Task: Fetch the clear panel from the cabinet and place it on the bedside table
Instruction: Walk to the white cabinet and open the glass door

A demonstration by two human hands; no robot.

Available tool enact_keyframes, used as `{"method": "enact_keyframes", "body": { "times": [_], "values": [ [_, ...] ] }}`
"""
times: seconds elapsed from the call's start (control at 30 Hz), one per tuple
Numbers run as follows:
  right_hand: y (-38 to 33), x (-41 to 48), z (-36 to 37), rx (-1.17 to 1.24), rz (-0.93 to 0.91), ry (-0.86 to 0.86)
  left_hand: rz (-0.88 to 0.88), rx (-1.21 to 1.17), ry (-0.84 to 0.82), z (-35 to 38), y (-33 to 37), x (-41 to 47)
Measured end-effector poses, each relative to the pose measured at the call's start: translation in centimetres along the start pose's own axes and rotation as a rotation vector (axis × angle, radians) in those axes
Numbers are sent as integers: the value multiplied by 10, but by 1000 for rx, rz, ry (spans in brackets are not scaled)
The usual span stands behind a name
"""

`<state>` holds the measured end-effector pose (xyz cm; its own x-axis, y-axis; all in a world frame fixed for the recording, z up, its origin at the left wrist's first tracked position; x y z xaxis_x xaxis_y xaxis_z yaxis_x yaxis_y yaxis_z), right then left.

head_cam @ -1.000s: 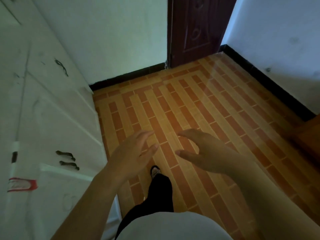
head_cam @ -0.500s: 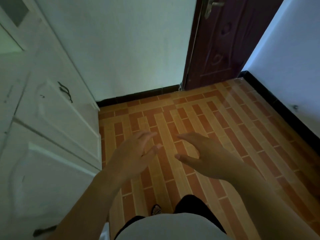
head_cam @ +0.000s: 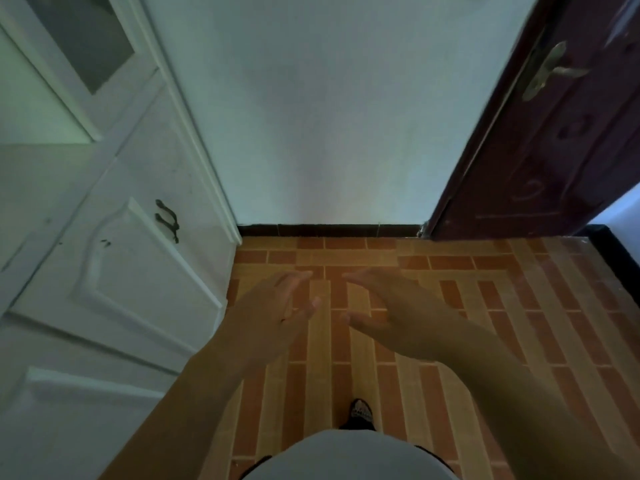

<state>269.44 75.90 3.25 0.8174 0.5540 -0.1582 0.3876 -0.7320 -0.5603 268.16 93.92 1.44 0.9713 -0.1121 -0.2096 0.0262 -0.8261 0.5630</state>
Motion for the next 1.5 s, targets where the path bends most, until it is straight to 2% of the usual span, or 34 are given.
{"method": "enact_keyframes", "body": {
  "times": [0.17, 0.47, 0.6, 0.77, 1.07, 1.27, 1.5],
  "values": [
    [12, 92, -32, -23, -182, -65, -99, -29, 121, -31, -16, 57],
    [-30, 249, -51, 124, -365, -168, -253, 72, 323, -132, -82, 116],
    [-58, 323, -65, 85, -402, -130, -309, 96, 399, -186, -119, 153],
    [-99, 400, -88, 18, -538, -65, -324, 171, 510, -261, -145, 186],
    [-171, 504, -140, 22, -727, -4, -391, 305, 657, -367, -160, 224],
    [-210, 554, -175, 54, -922, 39, -417, 429, 831, -419, -147, 235],
    [-250, 597, -216, 55, -1147, 36, -526, 548, 997, -465, -129, 244]
  ]
}}
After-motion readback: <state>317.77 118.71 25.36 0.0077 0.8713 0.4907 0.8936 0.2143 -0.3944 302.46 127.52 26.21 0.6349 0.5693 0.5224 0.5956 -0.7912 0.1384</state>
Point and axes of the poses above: each hand's wrist, its own x-axis towards the middle knuckle, its own z-axis out of the palm, y = z × x, the point moved 4 cm from there along x, towards the middle knuckle, and after that the axes turned 7 degrees about -z, right-handed, at the moved point
